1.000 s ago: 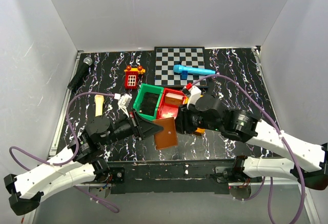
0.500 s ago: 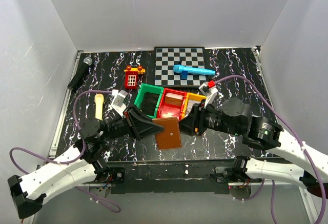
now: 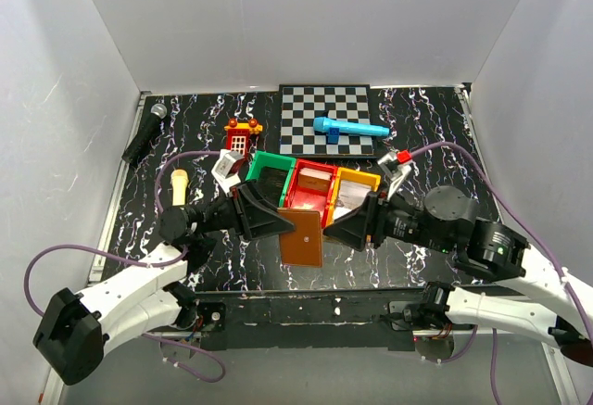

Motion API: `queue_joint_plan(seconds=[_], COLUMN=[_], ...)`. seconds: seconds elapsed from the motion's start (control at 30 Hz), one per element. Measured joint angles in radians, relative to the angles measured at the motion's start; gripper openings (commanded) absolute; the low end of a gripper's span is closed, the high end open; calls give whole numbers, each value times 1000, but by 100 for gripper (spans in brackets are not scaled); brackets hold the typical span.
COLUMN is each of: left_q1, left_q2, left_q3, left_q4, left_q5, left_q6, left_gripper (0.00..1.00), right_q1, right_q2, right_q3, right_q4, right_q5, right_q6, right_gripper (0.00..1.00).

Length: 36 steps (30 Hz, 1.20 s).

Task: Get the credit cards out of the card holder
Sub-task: Open the credit card from the card holder.

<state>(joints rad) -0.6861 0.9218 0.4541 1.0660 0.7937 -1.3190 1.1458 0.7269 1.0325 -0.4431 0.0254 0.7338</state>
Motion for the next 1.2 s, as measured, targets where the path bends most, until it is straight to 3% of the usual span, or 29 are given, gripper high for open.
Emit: queue_joint_plan(seconds=[0.3,1.2], left_q1=[5,30], left_q2=[37,62], left_q3=[0,3], left_q4=[122,206], left_q5=[55,79], left_q6=[-64,-129], left_gripper=[0,0], right_q1=[0,0], right_q2=[2,18], right_q3=[4,-38], right_q4=[51,193], right_q5=[-42,-185], right_q6=[0,23], right_gripper=[64,63])
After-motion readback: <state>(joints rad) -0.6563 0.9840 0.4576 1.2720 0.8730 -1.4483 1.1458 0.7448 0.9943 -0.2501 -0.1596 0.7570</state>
